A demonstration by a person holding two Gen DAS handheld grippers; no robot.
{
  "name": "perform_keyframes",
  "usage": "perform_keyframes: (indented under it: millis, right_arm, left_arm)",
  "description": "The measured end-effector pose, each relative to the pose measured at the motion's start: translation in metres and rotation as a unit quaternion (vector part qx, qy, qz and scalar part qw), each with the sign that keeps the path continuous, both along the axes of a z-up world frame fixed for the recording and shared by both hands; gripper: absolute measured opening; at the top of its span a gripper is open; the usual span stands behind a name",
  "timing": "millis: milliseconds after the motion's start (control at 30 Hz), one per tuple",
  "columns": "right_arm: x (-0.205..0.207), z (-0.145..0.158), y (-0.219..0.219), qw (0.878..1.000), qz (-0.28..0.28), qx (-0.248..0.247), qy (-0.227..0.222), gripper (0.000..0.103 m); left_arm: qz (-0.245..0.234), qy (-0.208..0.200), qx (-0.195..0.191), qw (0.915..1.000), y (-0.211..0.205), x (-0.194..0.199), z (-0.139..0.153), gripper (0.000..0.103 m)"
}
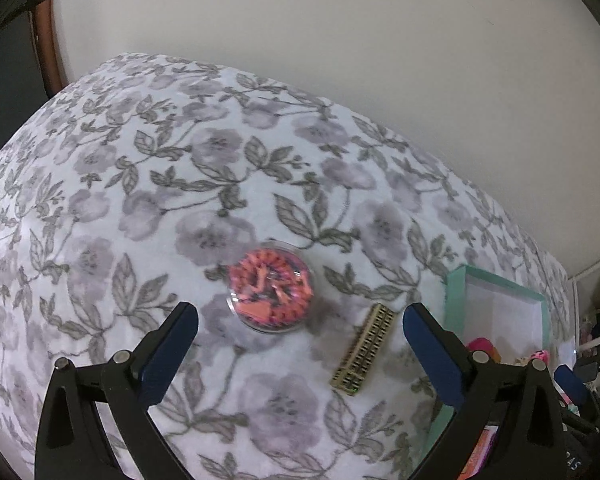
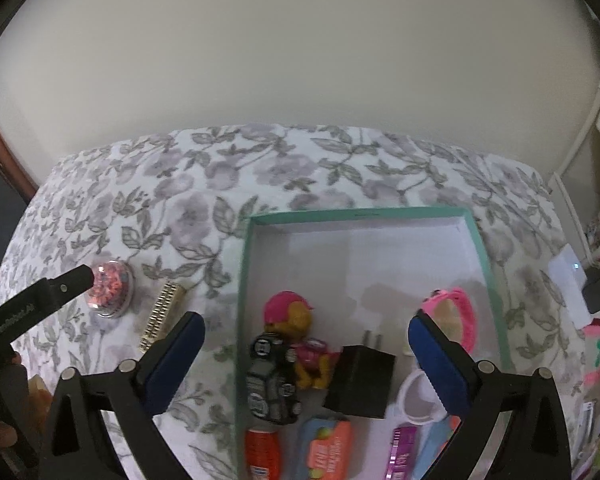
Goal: Organize rigid objects
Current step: 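Move both open grippers back toward the round case and gold bar, then grasp the round orange-piece case with left gripper while right gripper grasps gold bar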
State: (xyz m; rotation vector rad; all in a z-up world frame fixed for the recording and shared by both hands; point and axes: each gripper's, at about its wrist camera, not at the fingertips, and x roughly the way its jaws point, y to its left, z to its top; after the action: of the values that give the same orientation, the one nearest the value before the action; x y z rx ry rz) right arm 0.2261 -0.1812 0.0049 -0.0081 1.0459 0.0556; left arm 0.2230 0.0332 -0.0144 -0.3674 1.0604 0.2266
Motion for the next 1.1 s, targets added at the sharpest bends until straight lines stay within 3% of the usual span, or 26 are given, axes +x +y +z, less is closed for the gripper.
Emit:
perform_keyframes:
  millis: [100, 267, 467, 533, 767, 833, 900, 1100]
  right_arm:
    - [0.0, 0.0, 0.012, 1.0, 0.009, 0.01, -0.002, 0.103]
    - [0.001, -0.002, 0.048, 0.999, 0.049, 0.005, -0.015, 0.103]
    - [0.009, -0.03, 0.094, 0.996, 0.088, 0.016, 0.016, 0.098]
    - [0.012, -0.045, 0.107, 0.995, 0.097, -0.006, 0.026, 0.089]
    - [0.022, -0.085, 0.128, 0.992, 0.113, -0.022, 0.052, 0.081]
    - [0.024, -0.092, 0.134, 0.991, 0.117, -0.031, 0.054, 0.071]
    - [0.026, -0.098, 0.137, 0.991, 0.119, -0.035, 0.055, 0.064]
    - [0.027, -0.095, 0.139, 0.992, 0.113, -0.018, 0.046, 0.041]
  left_arm:
    - [-0.006, -0.004, 0.014, 0.9999, 0.006, 0.003, 0.005, 0.102]
    - [-0.037, -0.012, 0.079, 0.9961, 0.022, 0.008, 0.002, 0.102]
    - [-0.039, 0.024, -0.001, 0.999, 0.045, 0.026, -0.034, 0.102]
    - [-0.052, 0.025, -0.006, 0.9983, 0.04, 0.032, -0.04, 0.102]
    - [-0.09, 0.05, 0.007, 0.9946, 0.021, 0.05, -0.067, 0.102]
    - [-0.091, 0.053, 0.008, 0.9944, 0.021, 0.053, -0.072, 0.098]
    - [-0.092, 0.056, 0.007, 0.9942, 0.022, 0.055, -0.077, 0.087]
    - [-0.099, 0.05, 0.014, 0.9937, 0.017, 0.054, -0.072, 0.074]
